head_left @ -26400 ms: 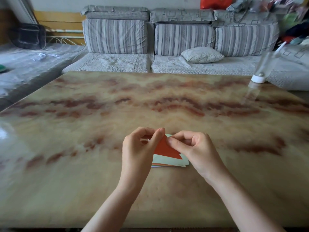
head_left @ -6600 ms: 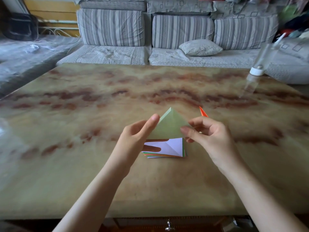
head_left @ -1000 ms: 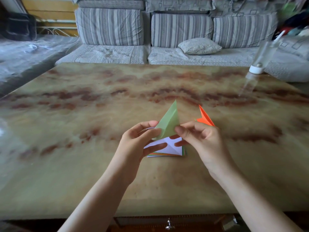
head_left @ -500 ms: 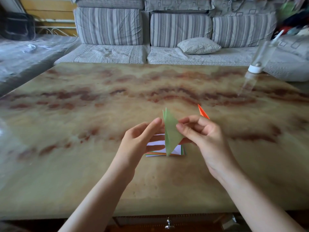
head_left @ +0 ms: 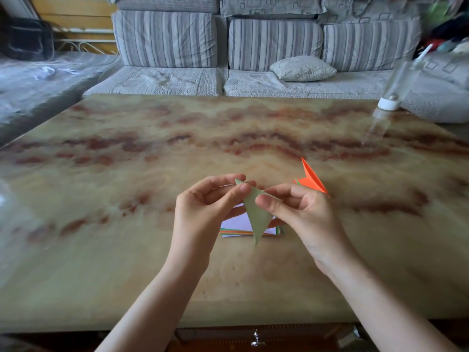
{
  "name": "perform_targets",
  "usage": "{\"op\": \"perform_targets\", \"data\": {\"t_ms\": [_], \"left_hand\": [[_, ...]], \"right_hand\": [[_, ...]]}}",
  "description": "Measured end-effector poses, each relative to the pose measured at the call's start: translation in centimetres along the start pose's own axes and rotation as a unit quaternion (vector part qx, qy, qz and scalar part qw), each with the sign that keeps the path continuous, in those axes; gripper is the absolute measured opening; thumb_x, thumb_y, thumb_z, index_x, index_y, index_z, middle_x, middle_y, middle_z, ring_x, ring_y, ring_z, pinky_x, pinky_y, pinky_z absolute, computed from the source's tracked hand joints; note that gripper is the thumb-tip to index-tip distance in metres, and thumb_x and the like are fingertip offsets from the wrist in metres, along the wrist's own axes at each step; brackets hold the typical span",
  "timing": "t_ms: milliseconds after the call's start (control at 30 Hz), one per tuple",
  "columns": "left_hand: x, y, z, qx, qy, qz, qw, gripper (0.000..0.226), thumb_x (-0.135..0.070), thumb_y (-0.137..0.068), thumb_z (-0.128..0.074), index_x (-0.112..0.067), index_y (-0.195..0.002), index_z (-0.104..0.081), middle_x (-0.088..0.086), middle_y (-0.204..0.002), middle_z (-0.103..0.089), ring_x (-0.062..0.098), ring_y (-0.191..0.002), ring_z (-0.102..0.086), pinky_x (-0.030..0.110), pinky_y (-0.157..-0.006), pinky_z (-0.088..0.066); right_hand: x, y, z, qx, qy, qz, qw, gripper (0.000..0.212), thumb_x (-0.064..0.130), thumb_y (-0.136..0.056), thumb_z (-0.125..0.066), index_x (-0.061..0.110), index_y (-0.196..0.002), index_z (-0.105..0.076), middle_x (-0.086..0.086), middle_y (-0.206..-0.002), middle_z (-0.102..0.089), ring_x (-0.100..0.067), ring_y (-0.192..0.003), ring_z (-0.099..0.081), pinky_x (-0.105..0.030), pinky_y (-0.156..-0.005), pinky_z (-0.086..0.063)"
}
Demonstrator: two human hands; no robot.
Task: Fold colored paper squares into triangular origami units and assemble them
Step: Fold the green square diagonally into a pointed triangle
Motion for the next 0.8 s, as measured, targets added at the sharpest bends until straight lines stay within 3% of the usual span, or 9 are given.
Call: {"op": "perform_targets", "data": {"t_ms": [200,567,800], "left_hand": [[-0.07,0.20,-0.13,-0.006,-0.008,0.000,1.000,0.013,-0.006,-0.076,-0.071,-0.004,-0.089,-0.069,0.012,-0.084,-0.075,0.021,-0.077,-0.073,0.024,-0.065,-0.056],[-0.15,0.40,-0.17,-0.015,-0.007,0.020,1.000,0.009,-0.012,-0.081,-0.068,-0.005,-0.086,-0.068,0.013,-0.083,-0.075,0.020,-0.076,-0.072,0.024,-0.065,-0.057],[0.06,0.34,-0.08,-0.005,0.002,0.046,0.999,0.014,-0.020,-0.082,-0.064,-0.006,-0.086,-0.067,0.013,-0.092,-0.074,0.024,-0.086,-0.072,0.026,-0.070,-0.058]], "right_hand": [[0.02,0.02,0.13,-0.008,-0.001,0.014,1.000,0.006,0.009,-0.075,-0.073,0.005,-0.077,-0.070,-0.010,-0.071,-0.071,-0.014,-0.061,-0.064,-0.018,-0.058,-0.050],[0.16,0.00,0.19,-0.008,0.001,0.027,1.000,0.004,0.009,-0.075,-0.073,0.007,-0.075,-0.069,-0.004,-0.066,-0.069,-0.009,-0.058,-0.062,-0.014,-0.056,-0.047],[0.28,-0.13,0.35,-0.005,0.029,0.040,0.999,0.006,0.011,-0.074,-0.074,0.011,-0.071,-0.070,-0.002,-0.063,-0.068,-0.009,-0.057,-0.060,-0.017,-0.057,-0.046]]}}
Point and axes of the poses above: each hand's wrist, its own y-axis away from the middle knuckle, its own z-axis out of the back of the hand, x = y × z, the point moved 4 cm from there along -y, towards the middle knuckle
